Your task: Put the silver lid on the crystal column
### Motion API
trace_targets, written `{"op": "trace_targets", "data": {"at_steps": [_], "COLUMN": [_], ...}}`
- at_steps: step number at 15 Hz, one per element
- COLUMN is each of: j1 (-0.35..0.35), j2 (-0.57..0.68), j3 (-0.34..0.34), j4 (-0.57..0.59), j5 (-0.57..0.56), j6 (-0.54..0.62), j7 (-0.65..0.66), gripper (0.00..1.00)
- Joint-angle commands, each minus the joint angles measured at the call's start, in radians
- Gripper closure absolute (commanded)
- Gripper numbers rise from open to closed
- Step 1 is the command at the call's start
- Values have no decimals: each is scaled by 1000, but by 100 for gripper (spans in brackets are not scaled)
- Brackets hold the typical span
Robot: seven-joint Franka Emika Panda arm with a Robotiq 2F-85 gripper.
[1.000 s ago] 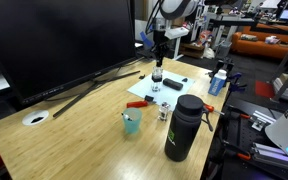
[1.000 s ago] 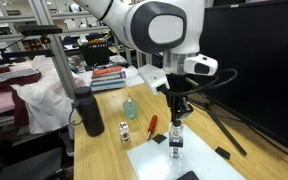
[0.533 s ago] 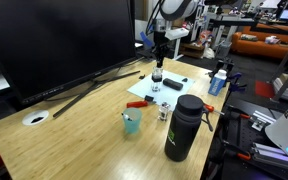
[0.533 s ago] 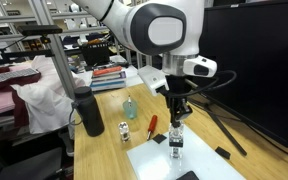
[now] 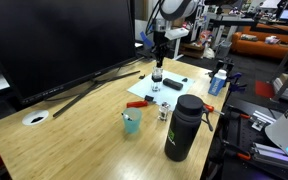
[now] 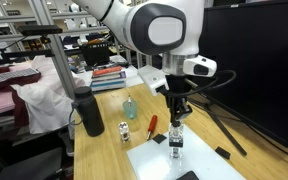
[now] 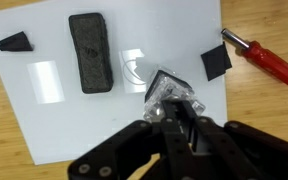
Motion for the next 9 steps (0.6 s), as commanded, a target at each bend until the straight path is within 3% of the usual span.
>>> {"op": "trace_targets", "data": {"at_steps": [1,9], "j1": [3,6], "j2": [-7,2], "j3": [3,-1], "j4": [6,14], "j5": [-3,-13], "j6": [-1,-3], "j7": [20,31], "gripper": [97,97]}}
